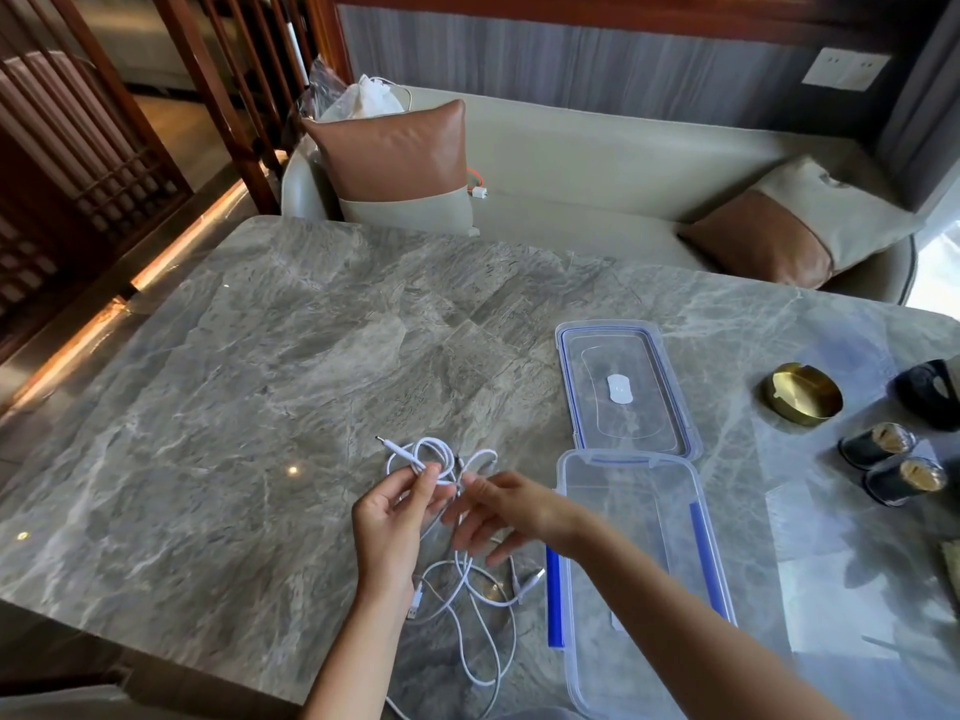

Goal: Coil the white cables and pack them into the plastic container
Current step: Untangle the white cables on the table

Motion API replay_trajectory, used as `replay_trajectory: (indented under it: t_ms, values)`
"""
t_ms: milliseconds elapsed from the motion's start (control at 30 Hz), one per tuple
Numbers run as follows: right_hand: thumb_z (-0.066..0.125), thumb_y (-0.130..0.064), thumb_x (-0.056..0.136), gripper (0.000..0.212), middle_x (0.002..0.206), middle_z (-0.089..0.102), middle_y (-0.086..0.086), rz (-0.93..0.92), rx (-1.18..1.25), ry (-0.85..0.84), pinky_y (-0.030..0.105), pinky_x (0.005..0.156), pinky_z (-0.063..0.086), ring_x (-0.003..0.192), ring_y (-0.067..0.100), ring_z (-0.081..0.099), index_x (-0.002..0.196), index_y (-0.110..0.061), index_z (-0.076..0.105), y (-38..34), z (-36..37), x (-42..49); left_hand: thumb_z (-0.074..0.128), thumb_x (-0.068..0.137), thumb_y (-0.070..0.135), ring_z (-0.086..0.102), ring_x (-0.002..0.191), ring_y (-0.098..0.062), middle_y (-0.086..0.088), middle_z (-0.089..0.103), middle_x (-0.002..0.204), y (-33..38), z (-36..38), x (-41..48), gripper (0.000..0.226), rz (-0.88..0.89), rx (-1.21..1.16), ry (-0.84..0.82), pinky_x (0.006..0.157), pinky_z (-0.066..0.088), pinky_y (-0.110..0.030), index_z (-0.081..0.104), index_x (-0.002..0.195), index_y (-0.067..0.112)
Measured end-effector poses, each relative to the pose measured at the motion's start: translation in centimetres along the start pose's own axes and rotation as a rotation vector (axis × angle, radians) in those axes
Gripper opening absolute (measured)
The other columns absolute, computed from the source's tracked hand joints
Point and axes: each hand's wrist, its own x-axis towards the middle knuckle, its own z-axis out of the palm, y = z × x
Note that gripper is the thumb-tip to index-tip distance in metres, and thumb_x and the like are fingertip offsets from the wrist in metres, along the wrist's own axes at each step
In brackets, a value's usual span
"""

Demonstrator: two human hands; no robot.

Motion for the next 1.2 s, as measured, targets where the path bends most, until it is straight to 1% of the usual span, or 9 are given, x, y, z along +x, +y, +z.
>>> replay_trajectory:
  t_ms: [67,133,300,467,667,767,1033,1133,1200]
  values:
    - [0.034,-0.043,0.099,0.047,0.090,0.069,0.007,-0.045,0.157,0.099,0.029,0.067,0.056,0.076,0.014,0.065,0.106,-0.006,0.062,0.6,0.8,0.7,0.065,0.082,0.009,0.069,0.065,-0.010,-0.003,0.073,0.065,-0.2,0.2,0.0,0.008,0.007,0.025,-0.016,0.064,0.056,-0.018,0.071,0.078,0.011]
    - [0.038,-0.037,0.099,0.036,0.088,0.069,0.004,-0.092,0.346,0.208,0.028,0.071,0.055,0.078,0.012,0.065,0.097,-0.010,0.063,0.9,1.6,1.2,0.064,0.082,0.008,0.070,0.065,-0.010,-0.003,0.074,0.067,-0.3,0.2,-0.1,0.009,0.009,0.041,-0.032,0.064,0.056,-0.017,0.071,0.077,0.011]
    - [0.046,-0.031,0.097,0.028,0.071,0.071,-0.004,-0.150,0.557,0.316,0.022,0.065,0.055,0.070,0.008,0.067,0.086,-0.016,0.066,0.9,2.1,1.7,0.064,0.083,0.009,0.070,0.069,-0.011,-0.004,0.075,0.074,-0.6,-0.4,0.2,0.014,0.007,0.109,-0.125,0.065,0.055,-0.018,0.074,0.076,0.014]
    - [0.044,-0.028,0.098,0.028,0.067,0.071,-0.011,-0.177,0.432,0.357,0.013,0.058,0.051,0.061,0.001,0.064,0.083,-0.019,0.066,0.4,1.4,1.5,0.064,0.082,0.009,0.072,0.073,-0.014,0.000,0.076,0.076,-0.5,-1.1,0.7,0.014,-0.017,0.207,-0.248,0.067,0.055,-0.017,0.074,0.074,0.014]
    - [0.051,-0.019,0.096,0.026,0.073,0.063,-0.005,-0.242,0.084,0.290,0.014,0.058,0.046,0.064,0.006,0.053,0.097,0.003,0.065,0.4,0.2,0.9,0.063,0.083,0.006,0.070,0.072,-0.008,0.001,0.076,0.074,0.3,-1.5,1.1,0.012,-0.071,0.285,-0.409,0.065,0.051,-0.012,0.073,0.078,0.010]
    - [0.055,-0.015,0.093,0.019,0.070,0.062,-0.004,-0.277,-0.005,0.266,0.014,0.054,0.046,0.057,0.003,0.052,0.097,-0.001,0.067,0.2,-0.1,0.7,0.063,0.083,0.007,0.071,0.074,-0.009,0.001,0.076,0.076,0.6,-1.8,1.2,0.010,-0.101,0.316,-0.452,0.066,0.052,-0.012,0.073,0.080,0.010]
    - [0.056,-0.015,0.092,0.024,0.068,0.061,0.003,-0.221,0.026,0.192,0.014,0.054,0.051,0.052,0.001,0.057,0.101,0.004,0.067,0.4,-0.9,0.5,0.063,0.082,0.003,0.068,0.091,-0.003,0.008,0.075,0.092,1.1,-2.1,1.1,0.016,-0.075,0.386,-0.597,0.077,0.047,-0.009,0.071,0.091,0.015]
    - [0.057,-0.019,0.092,0.018,0.066,0.061,0.002,-0.205,0.041,0.138,0.014,0.055,0.052,0.052,0.002,0.059,0.094,-0.006,0.070,0.3,-1.4,0.2,0.061,0.082,-0.004,0.066,0.096,-0.005,0.004,0.074,0.098,1.6,-2.4,1.2,0.024,-0.052,0.439,-0.698,0.082,0.046,-0.011,0.068,0.100,0.010]
    - [0.056,-0.020,0.092,0.017,0.058,0.062,-0.003,-0.192,0.082,0.100,0.012,0.052,0.050,0.050,0.001,0.059,0.085,-0.014,0.071,0.2,-1.6,-0.1,0.058,0.083,-0.007,0.065,0.091,-0.004,0.003,0.072,0.095,1.8,-2.1,1.3,0.025,0.018,0.466,-0.676,0.082,0.047,-0.013,0.067,0.098,0.011]
